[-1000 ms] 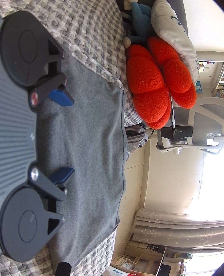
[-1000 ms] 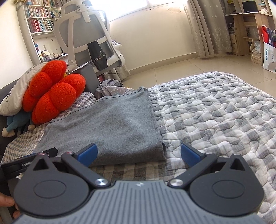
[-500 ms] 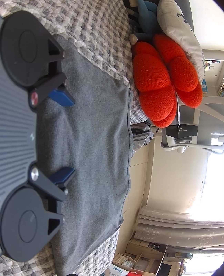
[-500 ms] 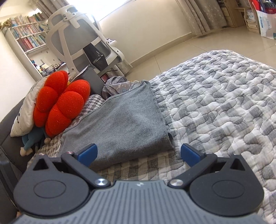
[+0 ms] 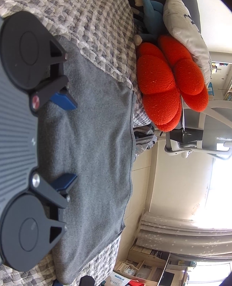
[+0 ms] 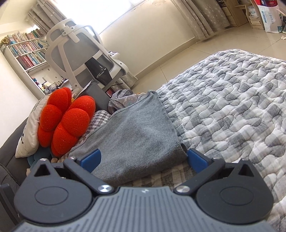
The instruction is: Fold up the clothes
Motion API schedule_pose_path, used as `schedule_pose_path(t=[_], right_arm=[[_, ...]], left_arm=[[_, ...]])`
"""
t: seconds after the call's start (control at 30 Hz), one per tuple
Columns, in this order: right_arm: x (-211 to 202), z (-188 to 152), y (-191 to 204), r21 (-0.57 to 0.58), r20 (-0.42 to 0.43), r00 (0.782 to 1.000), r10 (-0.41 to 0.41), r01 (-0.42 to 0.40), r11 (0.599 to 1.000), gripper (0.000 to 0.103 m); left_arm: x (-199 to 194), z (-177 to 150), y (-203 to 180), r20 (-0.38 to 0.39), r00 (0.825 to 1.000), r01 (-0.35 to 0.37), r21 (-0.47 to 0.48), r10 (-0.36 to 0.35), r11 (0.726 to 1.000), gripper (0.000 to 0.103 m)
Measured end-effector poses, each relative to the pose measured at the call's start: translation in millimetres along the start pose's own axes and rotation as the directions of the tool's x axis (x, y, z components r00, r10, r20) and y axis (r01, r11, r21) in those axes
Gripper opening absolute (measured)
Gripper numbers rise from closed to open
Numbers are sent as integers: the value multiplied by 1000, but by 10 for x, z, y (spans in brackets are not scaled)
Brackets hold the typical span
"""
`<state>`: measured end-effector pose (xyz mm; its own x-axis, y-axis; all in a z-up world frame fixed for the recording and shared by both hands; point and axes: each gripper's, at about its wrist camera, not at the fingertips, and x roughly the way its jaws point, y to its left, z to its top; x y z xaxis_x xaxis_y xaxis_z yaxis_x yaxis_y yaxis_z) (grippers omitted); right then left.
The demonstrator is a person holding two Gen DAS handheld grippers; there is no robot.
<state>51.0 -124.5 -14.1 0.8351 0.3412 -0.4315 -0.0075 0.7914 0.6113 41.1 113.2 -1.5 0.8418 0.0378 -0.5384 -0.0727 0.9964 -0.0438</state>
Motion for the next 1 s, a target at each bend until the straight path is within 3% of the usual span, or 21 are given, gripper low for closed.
schedule_pose_path(t=[0.17, 0.43, 0.7, 0.77, 0.87, 0.93, 1.0], right_arm=[[-22, -48, 32, -30, 7, 1000, -10, 10, 999, 103], [66, -109, 118, -91, 21, 999, -31, 33, 995, 103], [26, -93, -50, 93, 133, 990, 54, -67, 993, 103], [18, -85, -80, 133, 158, 984, 88, -110, 985, 100], [-1, -75, -154, 200, 170, 978, 119, -152, 968, 86], [-4, -63, -164, 201, 168, 981, 94, -128, 971, 74], [-16, -55, -177, 212, 168, 983, 76, -112, 971, 69]], left_arm=[[-126, 43, -57, 67, 996, 60, -5, -60, 998, 80], [-49, -29, -289, 23, 999, 31, 82, -33, 996, 80], [3, -30, -303, -18, 1000, 23, 88, -21, 996, 82], [1, -32, -299, -19, 1000, 24, 87, -23, 996, 82], [5, -37, -287, -20, 999, 30, 80, -29, 996, 82], [8, -36, -276, -20, 999, 34, 76, -33, 996, 82], [10, -36, -269, -18, 999, 39, 71, -38, 997, 82]])
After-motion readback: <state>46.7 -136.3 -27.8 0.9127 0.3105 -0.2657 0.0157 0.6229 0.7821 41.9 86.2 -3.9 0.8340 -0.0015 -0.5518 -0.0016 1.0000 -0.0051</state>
